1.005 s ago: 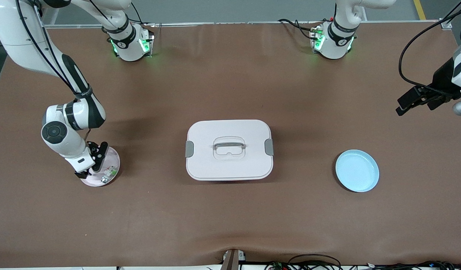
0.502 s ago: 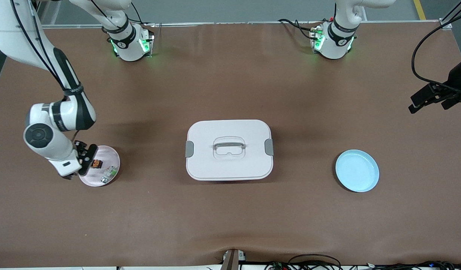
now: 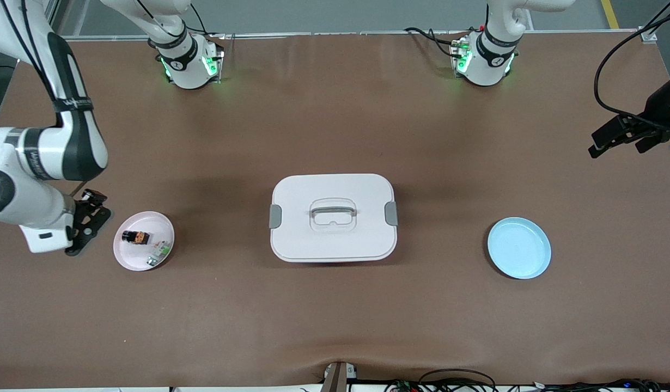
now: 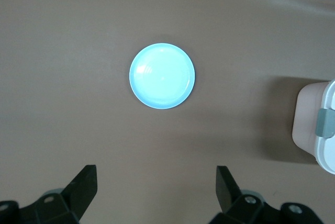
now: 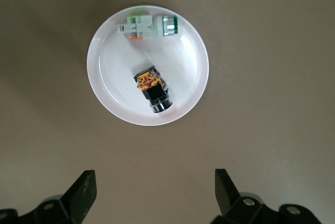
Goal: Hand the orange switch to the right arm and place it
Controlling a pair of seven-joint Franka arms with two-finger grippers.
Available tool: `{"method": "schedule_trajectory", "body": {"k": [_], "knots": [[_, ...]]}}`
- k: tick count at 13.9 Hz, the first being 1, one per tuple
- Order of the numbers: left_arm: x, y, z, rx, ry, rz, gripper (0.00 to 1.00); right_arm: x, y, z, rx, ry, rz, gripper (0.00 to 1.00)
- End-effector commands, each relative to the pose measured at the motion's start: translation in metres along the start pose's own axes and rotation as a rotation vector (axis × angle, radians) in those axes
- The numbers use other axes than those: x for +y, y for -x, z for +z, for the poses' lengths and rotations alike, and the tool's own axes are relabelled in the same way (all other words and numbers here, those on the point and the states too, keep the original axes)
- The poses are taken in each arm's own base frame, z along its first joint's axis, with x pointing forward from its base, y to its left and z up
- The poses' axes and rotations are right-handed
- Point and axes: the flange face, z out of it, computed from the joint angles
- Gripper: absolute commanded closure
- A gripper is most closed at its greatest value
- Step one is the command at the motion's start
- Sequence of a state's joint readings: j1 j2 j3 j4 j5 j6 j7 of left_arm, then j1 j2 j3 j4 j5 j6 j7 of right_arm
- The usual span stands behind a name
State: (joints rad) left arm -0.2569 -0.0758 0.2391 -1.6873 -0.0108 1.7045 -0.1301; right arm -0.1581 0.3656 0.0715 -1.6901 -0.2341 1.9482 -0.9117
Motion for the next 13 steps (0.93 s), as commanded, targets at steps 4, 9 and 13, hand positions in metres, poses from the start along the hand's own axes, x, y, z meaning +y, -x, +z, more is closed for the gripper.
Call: {"method": "schedule_trajectory", "body": {"k": [4, 9, 13], "knots": [[0.004, 0.007, -0.003, 0.015, -0.008, 0.023, 0.00, 0.016, 0.063, -0.058, 0.090, -0.015, 0.384, 0.00], [0.000, 0.004, -0.001, 0.020, -0.009, 0.010, 0.00, 0.014, 0.079, -0.104, 0.136, -0.101, 0.621, 0.00], [0.012, 0.000, 0.006, 0.029, -0.022, 0.018, 0.00, -0.010, 0.072, -0.148, 0.108, -0.123, 0.797, 0.00]]}}
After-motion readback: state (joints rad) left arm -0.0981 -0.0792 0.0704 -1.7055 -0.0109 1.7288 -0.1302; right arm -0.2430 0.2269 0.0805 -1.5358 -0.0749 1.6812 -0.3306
